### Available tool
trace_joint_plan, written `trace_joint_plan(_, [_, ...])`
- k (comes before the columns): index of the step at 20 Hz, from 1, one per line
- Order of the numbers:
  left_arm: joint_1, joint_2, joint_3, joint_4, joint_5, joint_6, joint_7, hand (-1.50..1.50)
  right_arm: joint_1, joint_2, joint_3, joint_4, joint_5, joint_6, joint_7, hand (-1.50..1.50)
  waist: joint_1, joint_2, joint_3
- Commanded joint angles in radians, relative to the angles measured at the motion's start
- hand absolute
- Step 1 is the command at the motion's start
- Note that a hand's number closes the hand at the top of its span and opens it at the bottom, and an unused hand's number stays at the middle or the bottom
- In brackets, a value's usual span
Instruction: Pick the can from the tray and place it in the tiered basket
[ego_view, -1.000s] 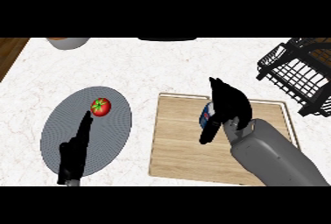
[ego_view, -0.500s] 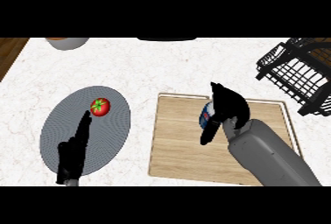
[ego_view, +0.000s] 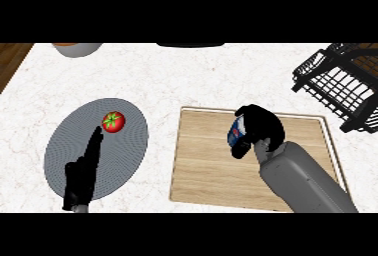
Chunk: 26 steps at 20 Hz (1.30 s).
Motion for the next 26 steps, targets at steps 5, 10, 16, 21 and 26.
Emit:
trace_joint_plan(5, [0.009, 0.000, 0.014, 0.051, 0.005, -0.033, -0.010, 0.00, 0.014, 0.053, -0.006, 0.056, 0.071, 0.050, 0.008, 1.50, 0.004, 0.009, -0.004])
trace_joint_plan(10, [0.022, 0.015, 0.015, -0.042, 0.006, -0.034, 0.062, 0.00, -0.017, 0.024, 0.035, 0.113, 0.187, 0.052, -0.089, 1.50, 0.010, 0.009, -0.003])
trace_joint_plan(16, [0.033, 0.000, 0.050, 0.035, 0.018, -0.021, 0.008, 0.00, 0.185, -0.215, -0.112, -0.042, 0.205, -0.045, -0.187, 1.50, -0.048, 0.002, -0.003])
trace_joint_plan(21, [0.071, -0.013, 0.042, -0.011, 0.009, 0.001, -0.002, 0.00, 0.404, -0.423, -0.357, -0.065, 0.104, -0.152, -0.339, 1.50, -0.090, -0.002, -0.001])
trace_joint_plan(26, [0.070, -0.045, 0.022, 0.001, -0.023, 0.044, 0.019, 0.00, 0.500, -0.448, -0.562, -0.280, 0.002, -0.255, -0.341, 1.50, -0.092, -0.008, -0.004])
